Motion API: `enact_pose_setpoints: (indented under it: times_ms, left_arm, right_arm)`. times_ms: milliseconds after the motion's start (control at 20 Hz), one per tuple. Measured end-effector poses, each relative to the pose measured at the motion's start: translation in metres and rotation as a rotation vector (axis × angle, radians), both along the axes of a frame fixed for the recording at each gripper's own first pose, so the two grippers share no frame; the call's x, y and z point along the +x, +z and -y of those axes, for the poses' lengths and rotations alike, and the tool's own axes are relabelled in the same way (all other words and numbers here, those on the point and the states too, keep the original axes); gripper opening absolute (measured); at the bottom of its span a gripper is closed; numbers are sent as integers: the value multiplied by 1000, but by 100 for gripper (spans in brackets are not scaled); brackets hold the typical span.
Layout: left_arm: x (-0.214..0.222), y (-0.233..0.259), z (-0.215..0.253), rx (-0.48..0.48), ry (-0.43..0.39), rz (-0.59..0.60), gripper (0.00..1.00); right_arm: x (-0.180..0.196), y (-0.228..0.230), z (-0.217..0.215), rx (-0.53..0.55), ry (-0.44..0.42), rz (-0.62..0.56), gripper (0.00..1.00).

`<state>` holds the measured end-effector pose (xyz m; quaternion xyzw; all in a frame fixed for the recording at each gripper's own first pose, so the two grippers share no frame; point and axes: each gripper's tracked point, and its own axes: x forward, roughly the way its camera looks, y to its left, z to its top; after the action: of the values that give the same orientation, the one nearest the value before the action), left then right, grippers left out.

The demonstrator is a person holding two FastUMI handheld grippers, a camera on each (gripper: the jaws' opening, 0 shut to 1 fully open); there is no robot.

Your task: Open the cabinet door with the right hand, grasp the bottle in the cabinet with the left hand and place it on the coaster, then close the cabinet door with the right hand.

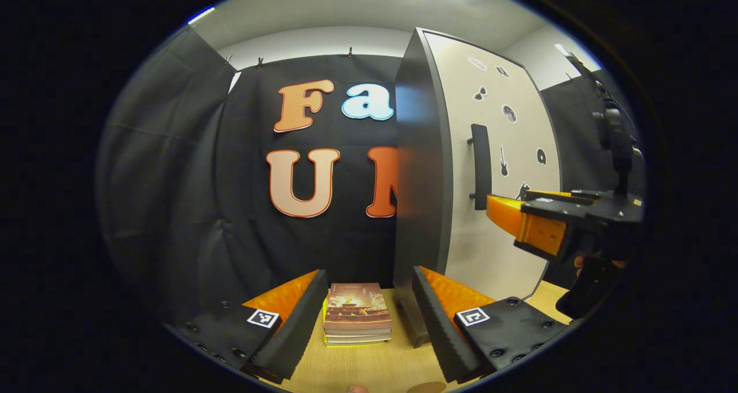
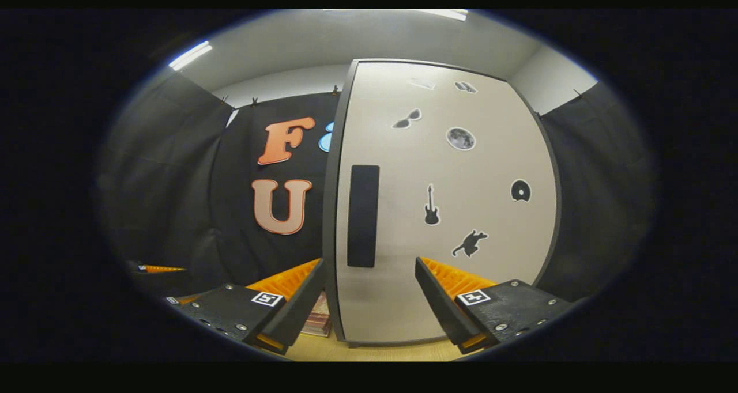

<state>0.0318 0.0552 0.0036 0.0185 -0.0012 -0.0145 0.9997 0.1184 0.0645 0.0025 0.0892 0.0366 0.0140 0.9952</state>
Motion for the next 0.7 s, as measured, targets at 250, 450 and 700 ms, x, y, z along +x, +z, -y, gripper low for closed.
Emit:
enact_pose_setpoints:
  times_ms: [250,450,700]
  left_arm:
    - [6,-7,-2,-21,-25,-21,96]
    - [12,-13,-11,-34,-27,-38,96]
    - [17,-2,-28,-8,-24,-5,94]
  right_arm:
    - [34,13,1,30,-11,17,86]
    - [53,20,-3,82,6,6,79]
    - [62,16,-6,75,-27,-22,49]
